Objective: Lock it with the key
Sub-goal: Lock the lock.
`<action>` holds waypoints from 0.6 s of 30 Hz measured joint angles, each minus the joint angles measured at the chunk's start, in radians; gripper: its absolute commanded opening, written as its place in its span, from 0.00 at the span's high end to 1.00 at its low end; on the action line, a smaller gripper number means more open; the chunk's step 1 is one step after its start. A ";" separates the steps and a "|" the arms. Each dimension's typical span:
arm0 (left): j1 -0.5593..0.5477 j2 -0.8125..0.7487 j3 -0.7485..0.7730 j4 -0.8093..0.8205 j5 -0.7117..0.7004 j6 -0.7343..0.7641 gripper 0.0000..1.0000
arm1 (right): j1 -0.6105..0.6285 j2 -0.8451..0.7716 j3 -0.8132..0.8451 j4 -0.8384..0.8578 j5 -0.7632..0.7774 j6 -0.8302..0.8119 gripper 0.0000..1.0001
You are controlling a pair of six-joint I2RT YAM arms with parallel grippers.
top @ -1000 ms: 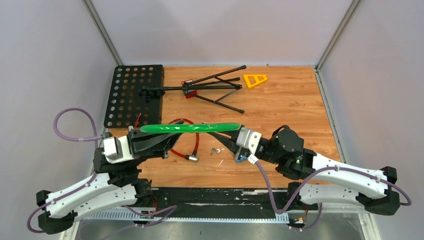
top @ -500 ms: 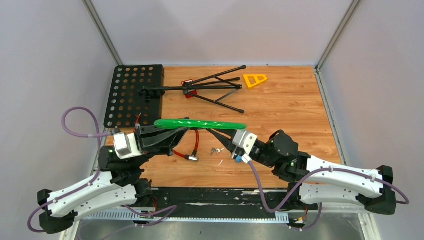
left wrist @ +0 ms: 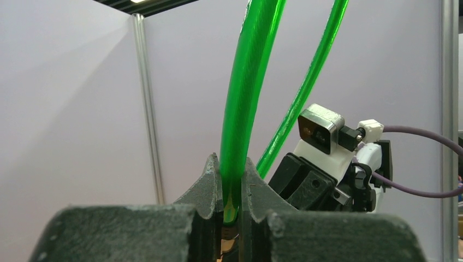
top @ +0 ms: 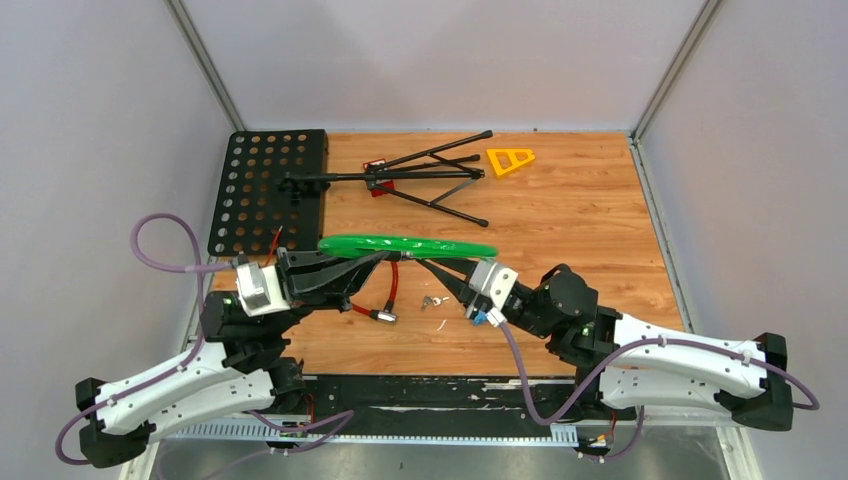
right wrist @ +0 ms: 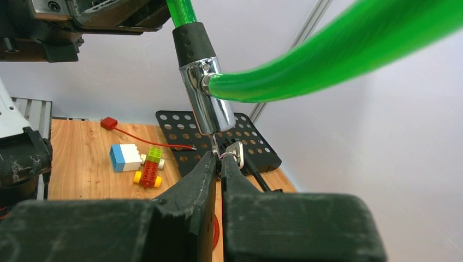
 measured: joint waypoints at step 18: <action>-0.003 -0.035 0.000 0.055 0.046 -0.008 1.00 | -0.012 -0.095 0.039 -0.051 -0.123 0.100 0.56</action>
